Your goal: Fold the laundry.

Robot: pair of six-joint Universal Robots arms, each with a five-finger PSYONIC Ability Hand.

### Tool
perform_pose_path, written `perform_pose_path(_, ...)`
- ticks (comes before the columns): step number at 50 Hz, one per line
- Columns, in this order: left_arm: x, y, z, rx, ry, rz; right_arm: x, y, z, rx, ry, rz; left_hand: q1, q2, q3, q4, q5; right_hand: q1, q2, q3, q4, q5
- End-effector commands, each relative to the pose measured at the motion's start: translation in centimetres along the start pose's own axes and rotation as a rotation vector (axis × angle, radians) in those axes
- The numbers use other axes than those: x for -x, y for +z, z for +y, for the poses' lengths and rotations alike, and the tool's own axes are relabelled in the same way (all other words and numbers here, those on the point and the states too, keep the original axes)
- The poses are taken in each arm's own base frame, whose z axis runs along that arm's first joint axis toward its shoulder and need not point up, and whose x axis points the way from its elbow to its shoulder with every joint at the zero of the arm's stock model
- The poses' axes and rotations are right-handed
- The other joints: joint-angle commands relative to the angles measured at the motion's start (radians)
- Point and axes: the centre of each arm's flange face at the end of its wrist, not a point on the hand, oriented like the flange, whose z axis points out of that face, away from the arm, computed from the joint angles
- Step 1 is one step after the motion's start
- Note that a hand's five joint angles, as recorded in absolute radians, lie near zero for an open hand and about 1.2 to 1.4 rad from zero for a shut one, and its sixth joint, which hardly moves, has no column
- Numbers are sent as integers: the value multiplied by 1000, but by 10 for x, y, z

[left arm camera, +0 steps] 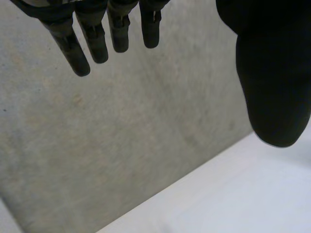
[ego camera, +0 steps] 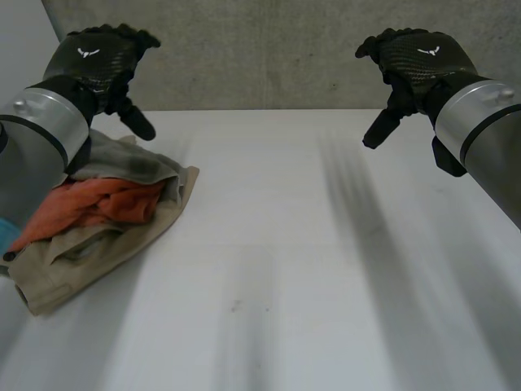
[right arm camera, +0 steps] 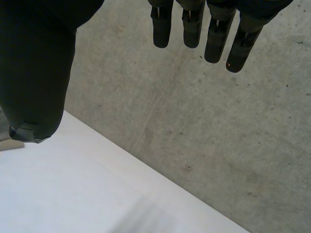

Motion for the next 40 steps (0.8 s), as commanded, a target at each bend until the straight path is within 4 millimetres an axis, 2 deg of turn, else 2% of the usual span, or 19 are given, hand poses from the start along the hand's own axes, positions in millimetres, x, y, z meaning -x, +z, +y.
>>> perform_pose_path(1, 58, 52, 55, 78, 241, -73, -3, 1, 9, 28, -54, -7, -8, -10, -14, -9, -25, -22, -44, -38, -56, -54)
perform_pose_path(4, 73, 68, 75, 103, 256, -89, -3, 0, 12, 40, -62, -11, -5, -7, -12, -6, -22, -22, -44, -38, -56, -54)
perform_pose_path(5, 84, 78, 88, 120, 260, -92, -2, 0, 14, 44, -61, -12, -2, -4, -9, -3, -19, -22, -44, -38, -56, -54)
perform_pose_path(8, 98, 91, 110, 141, 262, -81, -2, 0, 17, 56, -62, -14, 12, 11, 6, 12, -4, -22, -44, -38, -56, -54)
perform_pose_path(10, 115, 103, 132, 159, 266, -78, -2, 0, 20, 64, -61, -14, 45, 43, 38, 44, 28, -22, -44, -38, -56, -54)
perform_pose_path(12, 120, 110, 142, 159, 273, -65, -2, -1, 23, 73, -60, -16, 71, 69, 65, 70, 55, -22, -44, -38, -56, -54)
perform_pose_path(13, 123, 115, 156, 169, 277, -48, -2, 0, 24, 76, -60, -16, 86, 84, 79, 85, 69, -22, -44, -38, -56, -54)
perform_pose_path(17, 127, 127, 183, 185, 328, -24, -2, 0, 30, 90, -60, -17, 203, 201, 196, 202, 186, -22, -44, -38, -56, -54)
perform_pose_path(21, 128, 136, 204, 189, 366, -19, -10, 1, 37, 112, -56, 4, 323, 321, 317, 322, 307, -22, -44, -38, -56, -54)
perform_pose_path(24, 129, 140, 215, 191, 366, -16, -13, 1, 43, 133, -53, 12, 446, 445, 440, 446, 430, -22, -44, -38, -56, -54)
perform_pose_path(28, 130, 145, 227, 187, 369, -23, -13, 2, 49, 148, -53, 9, 936, 934, 929, 935, 919, -22, -44, -38, -56, -54)
perform_pose_path(33, 129, 146, 230, 176, 372, -21, -13, 3, 54, 163, -68, 9, 1101, 1100, 1095, 1101, 1085, -22, -44, -38, -56, -54)
perform_pose_path(34, 129, 147, 229, 168, 376, -24, -13, 3, 54, 164, -69, 8, 1191, 1190, 1185, 1191, 1175, -22, -44, -38, -56, -54)
perform_pose_path(40, 132, 150, 223, 143, 388, -49, -13, 3, 55, 166, -75, 7, 1192, 1190, 1186, 1192, 1176, -22, -44, -38, -56, -54)
